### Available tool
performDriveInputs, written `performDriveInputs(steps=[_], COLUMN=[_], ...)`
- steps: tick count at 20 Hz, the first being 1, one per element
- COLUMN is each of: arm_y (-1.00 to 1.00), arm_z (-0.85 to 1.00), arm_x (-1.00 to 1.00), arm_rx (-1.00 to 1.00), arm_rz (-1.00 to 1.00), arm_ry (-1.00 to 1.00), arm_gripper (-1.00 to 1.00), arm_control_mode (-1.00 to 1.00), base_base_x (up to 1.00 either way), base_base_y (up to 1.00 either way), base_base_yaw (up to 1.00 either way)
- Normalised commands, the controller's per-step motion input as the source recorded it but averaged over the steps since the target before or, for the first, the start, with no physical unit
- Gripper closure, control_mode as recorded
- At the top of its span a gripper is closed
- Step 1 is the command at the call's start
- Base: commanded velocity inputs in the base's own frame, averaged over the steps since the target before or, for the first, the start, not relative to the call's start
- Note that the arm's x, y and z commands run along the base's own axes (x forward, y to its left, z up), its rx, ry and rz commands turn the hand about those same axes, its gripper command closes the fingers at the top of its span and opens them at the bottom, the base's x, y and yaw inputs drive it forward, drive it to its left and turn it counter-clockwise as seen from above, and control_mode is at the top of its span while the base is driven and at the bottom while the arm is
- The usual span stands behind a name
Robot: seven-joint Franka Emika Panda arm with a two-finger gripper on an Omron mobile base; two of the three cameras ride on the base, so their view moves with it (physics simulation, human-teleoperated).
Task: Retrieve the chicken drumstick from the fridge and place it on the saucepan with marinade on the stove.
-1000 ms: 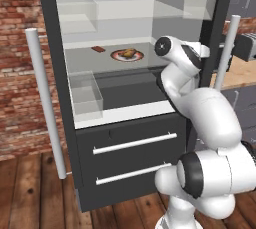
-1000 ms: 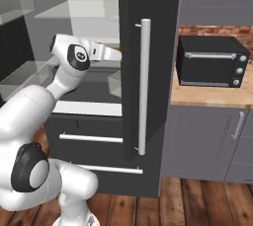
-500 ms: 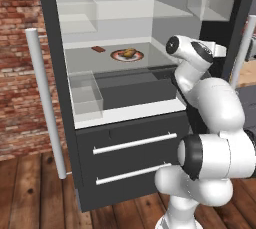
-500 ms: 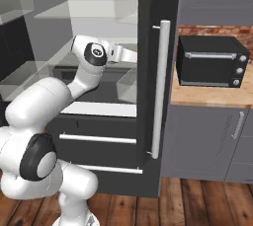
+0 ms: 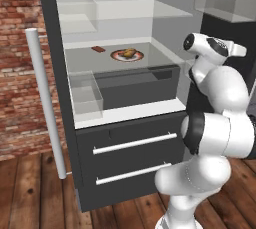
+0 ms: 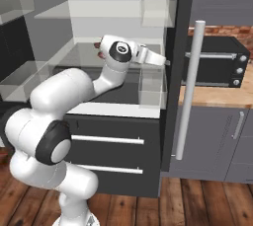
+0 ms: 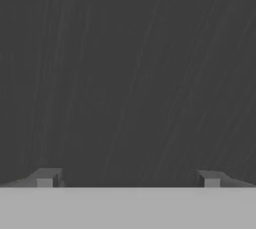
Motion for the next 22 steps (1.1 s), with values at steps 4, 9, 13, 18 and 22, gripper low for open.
performDriveInputs(steps=[4, 9, 13, 18, 22], arm_y=[-0.27, 0.84, 1.00, 1.00, 0.79], arm_z=[0.00, 0.00, 0.00, 0.11, 0.02], arm_x=[-0.27, -0.65, -0.55, -0.33, -0.35], arm_rx=[0.01, 0.01, 0.00, 0.00, 0.00], arm_rz=[0.01, 0.14, 0.28, 0.46, 0.58], arm_ry=[-0.24, -0.30, -0.06, 0.17, 0.32], arm_gripper=[-1.00, -1.00, -1.00, -1.00, -1.00], arm_control_mode=[-1.00, -1.00, -1.00, -1.00, -1.00], base_base_x=[0.00, 0.00, 0.00, 0.00, 0.00], base_base_y=[0.00, 0.00, 0.00, 0.00, 0.00], base_base_yaw=[0.00, 0.00, 0.00, 0.00, 0.00])
